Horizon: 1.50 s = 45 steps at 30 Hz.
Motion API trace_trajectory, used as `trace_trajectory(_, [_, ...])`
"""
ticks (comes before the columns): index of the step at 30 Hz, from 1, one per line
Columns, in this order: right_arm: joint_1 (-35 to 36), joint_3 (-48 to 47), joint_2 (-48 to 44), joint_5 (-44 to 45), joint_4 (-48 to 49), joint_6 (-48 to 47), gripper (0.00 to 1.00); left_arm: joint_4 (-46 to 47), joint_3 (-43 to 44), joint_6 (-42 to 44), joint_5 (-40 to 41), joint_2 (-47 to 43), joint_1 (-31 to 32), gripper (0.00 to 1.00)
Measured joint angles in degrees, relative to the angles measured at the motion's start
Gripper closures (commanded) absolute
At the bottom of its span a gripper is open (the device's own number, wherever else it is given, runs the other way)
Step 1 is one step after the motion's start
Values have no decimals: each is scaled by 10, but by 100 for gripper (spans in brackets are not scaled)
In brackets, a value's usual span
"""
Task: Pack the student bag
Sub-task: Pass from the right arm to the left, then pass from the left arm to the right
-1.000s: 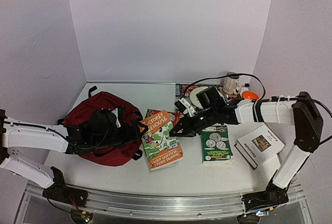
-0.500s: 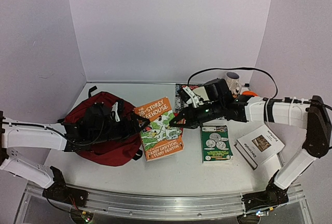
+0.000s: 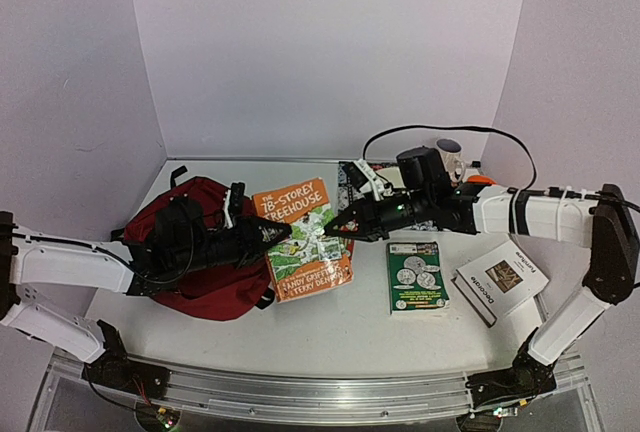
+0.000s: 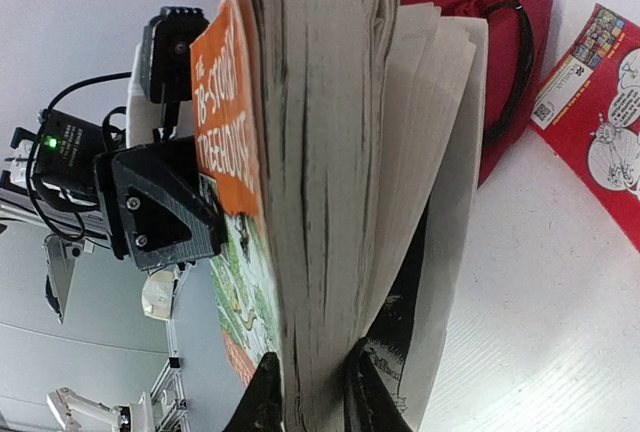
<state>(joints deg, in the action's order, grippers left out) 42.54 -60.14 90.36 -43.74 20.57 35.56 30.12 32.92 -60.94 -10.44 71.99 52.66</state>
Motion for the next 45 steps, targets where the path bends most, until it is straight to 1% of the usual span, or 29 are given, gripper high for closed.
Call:
trace_trajectory(2, [0, 0, 2, 0, 2, 1, 90, 11, -7, -7, -1, -2, 0, 90])
trace_trajectory(3, [0, 0, 4, 1, 3, 2, 87, 15, -8, -10, -1, -3, 0, 95])
trace_trajectory(5, [0, 0, 7, 3, 9, 5, 78, 15, -10, -18, 2, -8, 0, 100])
trace_trajectory(7, [0, -1, 7, 8, 14, 9, 66, 17, -15, -24, 7, -12, 0, 100])
trace_trajectory(11, [2, -1, 7, 35, 20, 25, 31, 30, -31, -41, 24, -32, 1, 100])
trace_trajectory(13, [2, -1, 4, 54, 25, 35, 19, 30, -40, -48, 43, -45, 1, 100])
trace_trajectory(15, [2, 2, -4, 73, 32, 47, 10, 29, -46, -54, 64, -54, -1, 100])
trace_trajectory(18, [4, 29, -31, 104, 57, 70, 3, 29, -49, -60, 101, -63, -3, 100])
trace_trajectory(21, [10, 64, -61, 137, 86, 100, 2, 32, -49, -66, 139, -72, -5, 100])
trace_trajectory(25, [28, 118, -86, 189, 152, 159, 2, 37, -49, -71, 191, -78, -6, 100])
trace_trajectory(31, [59, 189, -87, 240, 266, 242, 2, 47, -49, -86, 254, -79, -6, 100])
trace_trajectory(38, [91, 194, -53, 262, 404, 292, 2, 81, -46, -111, 291, -65, -6, 100])
trace_trajectory(45, [108, 169, 26, 266, 474, 324, 2, 107, -31, -130, 287, -36, -7, 100])
